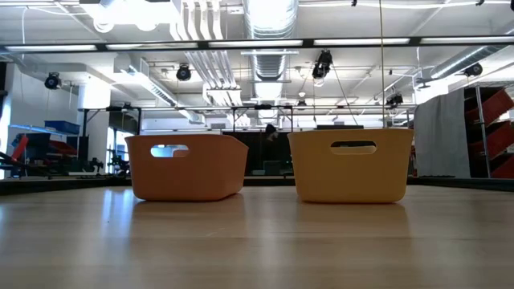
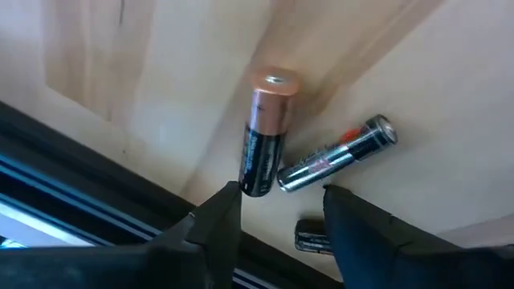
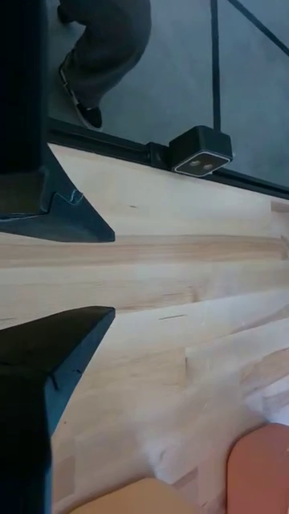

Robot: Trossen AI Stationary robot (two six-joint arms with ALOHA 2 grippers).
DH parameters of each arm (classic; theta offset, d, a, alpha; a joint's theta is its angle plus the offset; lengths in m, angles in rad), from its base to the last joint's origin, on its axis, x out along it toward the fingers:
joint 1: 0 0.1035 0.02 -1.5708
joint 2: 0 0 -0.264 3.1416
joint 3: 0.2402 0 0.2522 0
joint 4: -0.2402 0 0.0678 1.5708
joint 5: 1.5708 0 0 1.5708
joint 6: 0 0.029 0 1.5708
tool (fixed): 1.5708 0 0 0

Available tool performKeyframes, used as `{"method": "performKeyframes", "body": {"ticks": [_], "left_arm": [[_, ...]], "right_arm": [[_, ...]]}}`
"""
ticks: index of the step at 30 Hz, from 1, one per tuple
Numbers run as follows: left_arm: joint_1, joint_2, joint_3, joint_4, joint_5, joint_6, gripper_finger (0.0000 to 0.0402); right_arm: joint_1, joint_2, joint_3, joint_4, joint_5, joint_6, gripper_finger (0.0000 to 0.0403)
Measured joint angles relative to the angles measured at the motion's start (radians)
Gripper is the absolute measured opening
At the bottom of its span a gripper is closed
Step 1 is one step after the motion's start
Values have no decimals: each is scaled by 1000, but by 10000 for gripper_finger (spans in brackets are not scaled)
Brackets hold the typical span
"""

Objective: Sort batteries
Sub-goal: Put the brown-black battery into the orange bin

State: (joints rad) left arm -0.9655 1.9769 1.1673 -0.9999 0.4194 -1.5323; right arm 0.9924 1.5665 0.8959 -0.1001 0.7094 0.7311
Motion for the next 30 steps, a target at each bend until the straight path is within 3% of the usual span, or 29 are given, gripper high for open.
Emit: {"method": "performKeyframes", "body": {"ticks": [11,22,30], "left_arm": [[132,-30,-20,61,-69,-25,76],[254,-31,-1,135,-126,-115,73],[273,-77,31,5,-305,-86,73]], "right_arm": [[0,0,-16,0,-2,-8,141],[0,0,-20,1,-12,-6,130],[0,0,-20,1,-13,-6,132]]}}
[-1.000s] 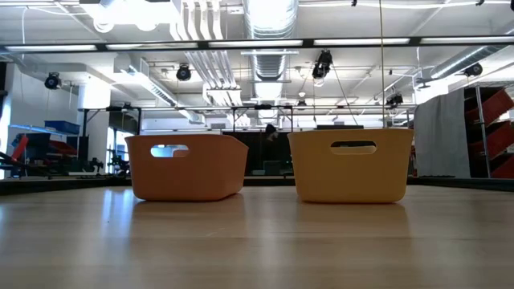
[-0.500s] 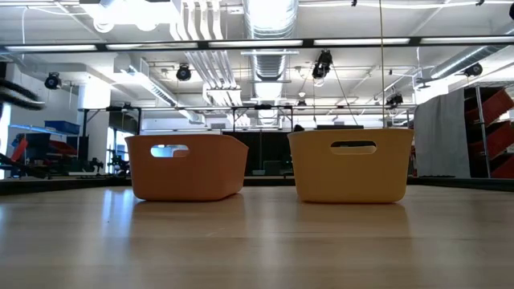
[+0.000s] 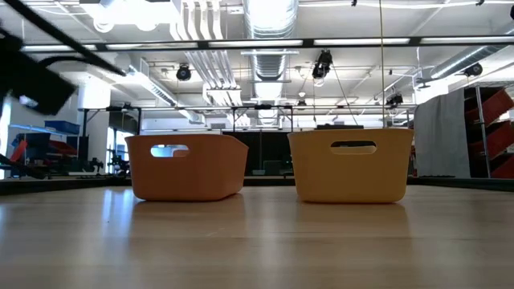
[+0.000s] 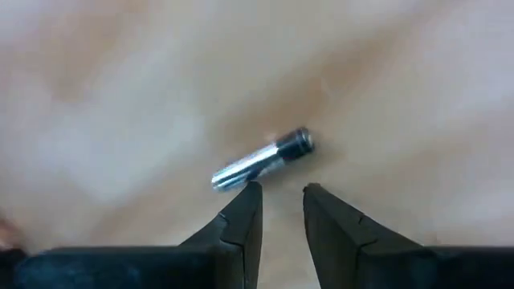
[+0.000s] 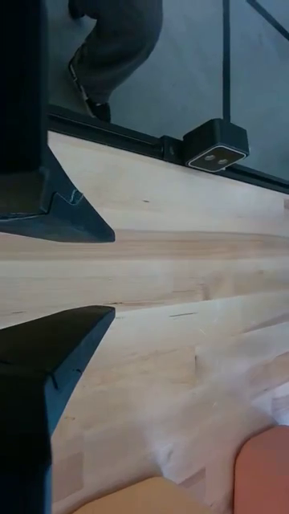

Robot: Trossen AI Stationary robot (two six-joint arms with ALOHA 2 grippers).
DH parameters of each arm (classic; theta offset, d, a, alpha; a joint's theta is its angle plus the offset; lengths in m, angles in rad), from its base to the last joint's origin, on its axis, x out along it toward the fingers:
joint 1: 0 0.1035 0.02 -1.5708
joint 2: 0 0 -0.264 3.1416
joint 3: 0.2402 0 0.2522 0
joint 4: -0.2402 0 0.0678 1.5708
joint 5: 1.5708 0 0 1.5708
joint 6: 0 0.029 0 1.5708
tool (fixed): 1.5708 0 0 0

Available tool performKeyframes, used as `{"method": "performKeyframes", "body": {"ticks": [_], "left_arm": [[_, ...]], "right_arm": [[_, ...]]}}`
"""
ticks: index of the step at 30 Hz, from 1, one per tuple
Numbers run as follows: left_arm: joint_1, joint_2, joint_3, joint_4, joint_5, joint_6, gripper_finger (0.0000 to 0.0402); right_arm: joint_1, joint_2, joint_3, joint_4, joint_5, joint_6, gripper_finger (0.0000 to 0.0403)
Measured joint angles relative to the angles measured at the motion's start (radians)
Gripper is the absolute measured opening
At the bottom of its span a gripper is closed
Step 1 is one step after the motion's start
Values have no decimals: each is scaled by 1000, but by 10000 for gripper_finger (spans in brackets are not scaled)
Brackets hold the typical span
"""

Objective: Sort batteries
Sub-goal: Put the brown-black battery into the orange bin

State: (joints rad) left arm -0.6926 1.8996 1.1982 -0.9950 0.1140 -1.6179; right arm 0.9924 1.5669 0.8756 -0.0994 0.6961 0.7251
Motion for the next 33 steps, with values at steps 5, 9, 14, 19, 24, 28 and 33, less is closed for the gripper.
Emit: {"method": "performKeyframes", "body": {"ticks": [5,9,14,19,24,28,33], "left_arm": [[10,-101,-49,-161,19,2,76],[42,-203,-159,-177,65,17,94],[70,-317,-343,-135,176,17,133],[70,-348,-438,-52,155,201,179],[71,-294,-389,-111,159,482,207],[81,-229,-378,-204,224,693,214],[82,-135,-400,-198,287,951,215]], "right_arm": [[0,0,-1,0,0,8,143],[0,0,-2,0,0,15,148],[0,0,-2,0,0,23,154],[0,0,-2,-1,0,23,154],[0,0,-12,-1,5,18,149],[-9,0,-19,-1,18,16,151],[-16,0,-22,-1,49,16,163]]}}
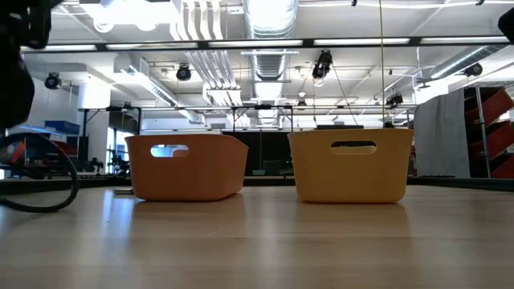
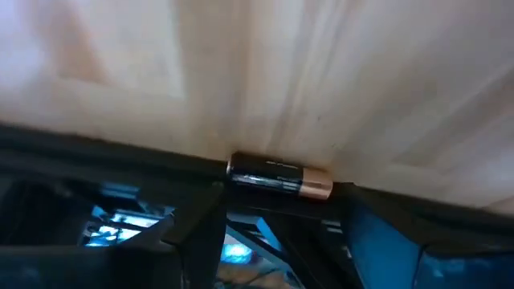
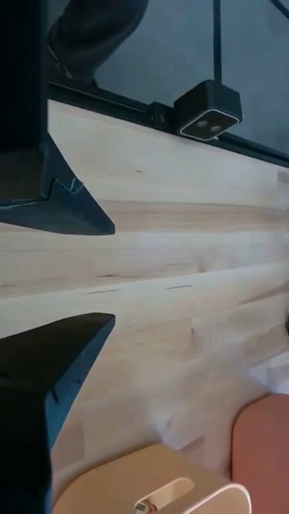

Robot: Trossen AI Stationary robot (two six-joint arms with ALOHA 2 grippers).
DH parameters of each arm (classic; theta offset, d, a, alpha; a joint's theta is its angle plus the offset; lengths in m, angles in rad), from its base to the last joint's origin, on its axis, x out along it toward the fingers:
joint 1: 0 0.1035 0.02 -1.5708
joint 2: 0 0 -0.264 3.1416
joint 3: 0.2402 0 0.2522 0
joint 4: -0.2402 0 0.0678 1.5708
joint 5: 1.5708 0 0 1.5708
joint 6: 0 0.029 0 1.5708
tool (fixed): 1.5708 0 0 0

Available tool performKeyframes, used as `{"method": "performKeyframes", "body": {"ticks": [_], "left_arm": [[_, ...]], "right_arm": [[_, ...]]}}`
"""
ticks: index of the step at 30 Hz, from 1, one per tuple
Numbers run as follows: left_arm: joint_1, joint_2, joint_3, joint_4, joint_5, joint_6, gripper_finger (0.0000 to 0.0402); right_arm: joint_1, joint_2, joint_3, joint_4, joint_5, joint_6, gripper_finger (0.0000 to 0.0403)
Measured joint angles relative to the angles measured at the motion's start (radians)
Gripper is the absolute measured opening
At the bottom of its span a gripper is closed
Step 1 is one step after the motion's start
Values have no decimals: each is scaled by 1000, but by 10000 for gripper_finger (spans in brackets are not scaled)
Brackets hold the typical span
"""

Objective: Sort batteries
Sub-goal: Put the brown-black battery into the orange bin

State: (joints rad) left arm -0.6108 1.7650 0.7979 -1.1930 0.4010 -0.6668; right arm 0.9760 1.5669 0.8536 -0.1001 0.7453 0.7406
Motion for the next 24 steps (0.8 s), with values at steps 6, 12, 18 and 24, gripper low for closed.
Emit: {"method": "performKeyframes", "body": {"ticks": [6,12,18,24], "left_arm": [[-1,113,-1,3,31,147,215],[2,183,-10,6,77,246,210],[1,194,-14,55,171,252,189],[1,194,-15,61,153,213,188]], "right_arm": [[0,0,0,-2,8,-46,178],[-1,0,0,-26,8,-58,190],[-11,0,0,-51,8,-97,196],[-54,-4,3,-52,10,-206,196]]}}
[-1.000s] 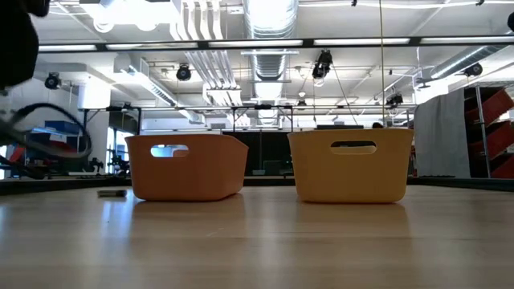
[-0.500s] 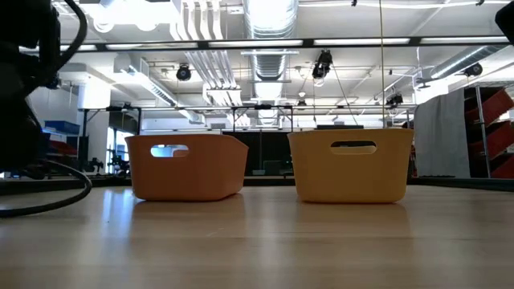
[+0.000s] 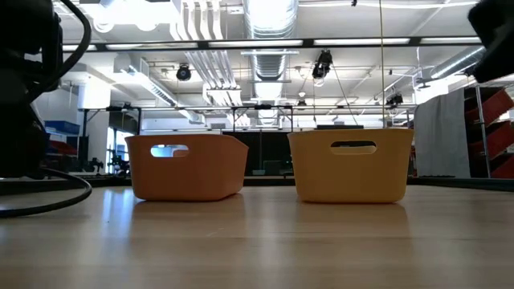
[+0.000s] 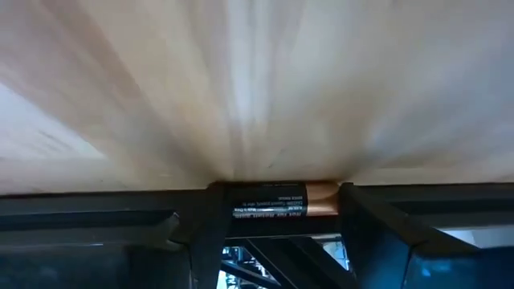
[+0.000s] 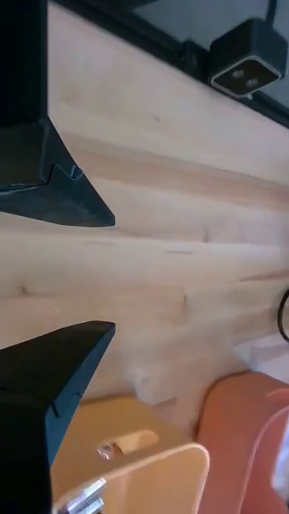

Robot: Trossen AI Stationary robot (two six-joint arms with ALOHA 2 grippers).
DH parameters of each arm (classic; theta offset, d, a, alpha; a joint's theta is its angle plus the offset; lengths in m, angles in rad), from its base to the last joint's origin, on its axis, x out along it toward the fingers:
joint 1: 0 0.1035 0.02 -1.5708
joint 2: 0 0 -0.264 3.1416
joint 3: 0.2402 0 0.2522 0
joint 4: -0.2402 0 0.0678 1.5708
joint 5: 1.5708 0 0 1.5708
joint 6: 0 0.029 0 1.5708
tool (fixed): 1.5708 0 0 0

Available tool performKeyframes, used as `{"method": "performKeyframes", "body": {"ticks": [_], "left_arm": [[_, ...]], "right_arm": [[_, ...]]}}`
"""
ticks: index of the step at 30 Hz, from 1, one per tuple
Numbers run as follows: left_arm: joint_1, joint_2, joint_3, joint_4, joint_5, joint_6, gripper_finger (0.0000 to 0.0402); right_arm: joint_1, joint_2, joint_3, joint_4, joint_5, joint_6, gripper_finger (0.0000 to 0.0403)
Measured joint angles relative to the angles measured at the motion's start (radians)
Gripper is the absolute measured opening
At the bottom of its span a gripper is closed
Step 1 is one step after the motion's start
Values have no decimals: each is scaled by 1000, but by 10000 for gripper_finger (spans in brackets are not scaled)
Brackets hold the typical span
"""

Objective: Sort batteries
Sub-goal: Put the brown-black battery into the orange bin

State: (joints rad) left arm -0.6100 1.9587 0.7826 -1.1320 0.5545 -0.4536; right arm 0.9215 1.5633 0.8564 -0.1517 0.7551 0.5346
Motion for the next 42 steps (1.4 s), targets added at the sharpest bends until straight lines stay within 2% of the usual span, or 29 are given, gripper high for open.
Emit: {"method": "performKeyframes", "body": {"ticks": [5,11,13,16,22,26,30,34,37,42], "left_arm": [[-3,2,14,-7,-38,-61,191],[-32,2,4,-9,-41,-17,290],[-42,0,-4,-6,-18,-8,303],[-58,0,-4,-6,-24,10,289],[-59,-2,-3,-1,-68,9,198],[-59,2,23,-23,-57,-5,199],[-57,-19,147,-42,-71,-27,199],[-4,-78,262,-63,-86,-31,199],[70,-143,341,-95,-152,-59,199],[238,-287,440,-24,-426,-70,199]], "right_arm": [[-36,-24,9,-1,0,-143,201],[-70,-78,21,0,1,-195,203],[-74,-89,21,0,1,-195,203],[-74,-94,20,-4,0,-196,203],[-74,-93,19,-34,0,-196,203],[-74,-93,19,-75,-2,-184,203],[-74,-96,18,-161,-2,-127,203],[-91,-91,10,-180,5,-114,203],[-122,-87,5,-173,5,-72,203],[-174,-86,3,-155,6,36,203]]}}
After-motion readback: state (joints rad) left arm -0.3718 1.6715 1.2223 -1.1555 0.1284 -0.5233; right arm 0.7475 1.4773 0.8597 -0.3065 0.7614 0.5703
